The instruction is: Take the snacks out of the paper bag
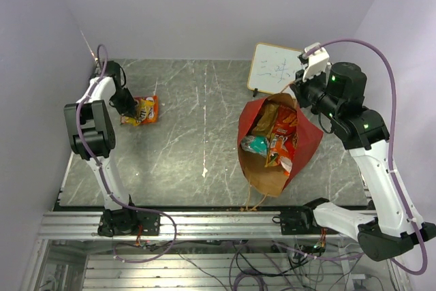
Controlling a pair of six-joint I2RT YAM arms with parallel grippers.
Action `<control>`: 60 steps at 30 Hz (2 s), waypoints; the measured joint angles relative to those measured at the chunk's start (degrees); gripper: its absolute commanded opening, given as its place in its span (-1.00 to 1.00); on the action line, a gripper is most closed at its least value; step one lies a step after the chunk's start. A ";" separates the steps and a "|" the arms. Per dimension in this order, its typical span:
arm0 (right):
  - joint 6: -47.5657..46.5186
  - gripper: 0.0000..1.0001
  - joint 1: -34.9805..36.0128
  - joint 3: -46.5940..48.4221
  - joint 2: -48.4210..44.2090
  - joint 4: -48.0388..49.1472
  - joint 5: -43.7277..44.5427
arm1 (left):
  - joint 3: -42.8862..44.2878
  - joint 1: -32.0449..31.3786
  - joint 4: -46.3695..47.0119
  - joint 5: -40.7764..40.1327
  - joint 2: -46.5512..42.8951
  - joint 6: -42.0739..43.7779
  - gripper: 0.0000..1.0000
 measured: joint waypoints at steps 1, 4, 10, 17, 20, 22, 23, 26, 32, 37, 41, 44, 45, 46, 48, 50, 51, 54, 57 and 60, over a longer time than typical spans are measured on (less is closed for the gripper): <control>0.02 -1.00 0.00 0.00 -0.04 0.04 0.02 | 0.74 0.11 0.13 0.39 -0.24 -0.46 -0.86; 0.07 -1.00 0.00 0.00 -0.02 0.00 -0.33 | 2.58 0.68 1.14 2.27 -1.09 -2.40 -0.86; 0.04 -1.00 0.00 0.00 0.02 0.02 -1.16 | 2.54 1.75 3.89 4.98 -1.81 -6.84 -0.81; 0.07 -1.00 0.00 0.24 0.17 -0.04 -1.64 | 3.56 2.29 4.11 5.01 -1.46 -7.91 0.07; 0.07 -1.00 0.00 0.37 0.26 -0.24 -1.84 | 4.57 2.32 4.31 4.79 -1.70 -7.74 0.48; 0.07 -1.00 0.00 0.37 0.13 -0.24 -1.81 | 4.28 2.32 4.24 4.17 -2.56 -7.61 0.56; 0.07 -1.00 0.00 0.35 0.00 -0.24 -1.77 | 3.52 2.32 4.35 3.63 -3.61 -7.39 0.58; 0.11 -1.00 0.00 0.00 -0.57 -0.31 -1.40 | 0.70 2.32 3.48 2.23 -8.61 -7.13 0.61; 0.46 -1.00 0.00 0.00 -0.68 -0.76 -2.54 | -4.37 -4.07 3.26 1.20 -23.91 -8.76 0.64; 0.61 -1.00 0.00 0.00 -0.61 -0.59 -2.67 | -9.94 -24.30 8.07 2.29 -33.22 -12.48 0.67; 1.36 -1.00 0.00 0.15 0.04 0.04 -3.17 | -9.99 -36.63 11.32 2.62 -35.30 -12.17 0.66; 1.84 -1.00 0.00 0.13 0.24 0.48 -3.63 | -10.38 -46.86 15.10 0.92 -37.55 -10.05 0.67; 2.03 -1.00 0.00 0.13 0.22 0.61 -3.63 | -10.62 -50.66 16.55 0.50 -38.42 -9.05 0.68; 2.25 -1.00 0.00 0.13 0.20 0.68 -3.65 | -10.67 -53.77 17.57 0.13 -38.99 -8.11 0.68; 2.60 -1.00 0.00 0.11 0.17 0.68 -3.69 | -10.54 -59.93 19.87 -0.46 -39.47 -5.60 0.71; 2.67 -1.00 0.00 0.11 0.17 0.68 -3.72 | -10.58 -65.24 22.29 -0.98 -39.17 -2.21 0.69; 2.69 -1.00 0.00 0.11 0.17 0.66 -3.72 | -10.67 -67.76 24.52 -1.11 -38.45 1.29 0.69; 2.71 -1.00 0.00 0.11 0.00 0.63 -3.65 | -10.40 -72.89 27.39 -0.85 -35.91 8.59 0.67; 2.78 -1.00 0.00 -0.04 -0.33 0.57 -3.52 | -7.41 -75.47 27.43 -0.61 -29.88 18.34 0.62; 2.84 -1.00 0.00 -0.09 -0.63 0.33 -3.32 | -3.61 -77.05 26.58 -1.40 -22.49 28.48 0.66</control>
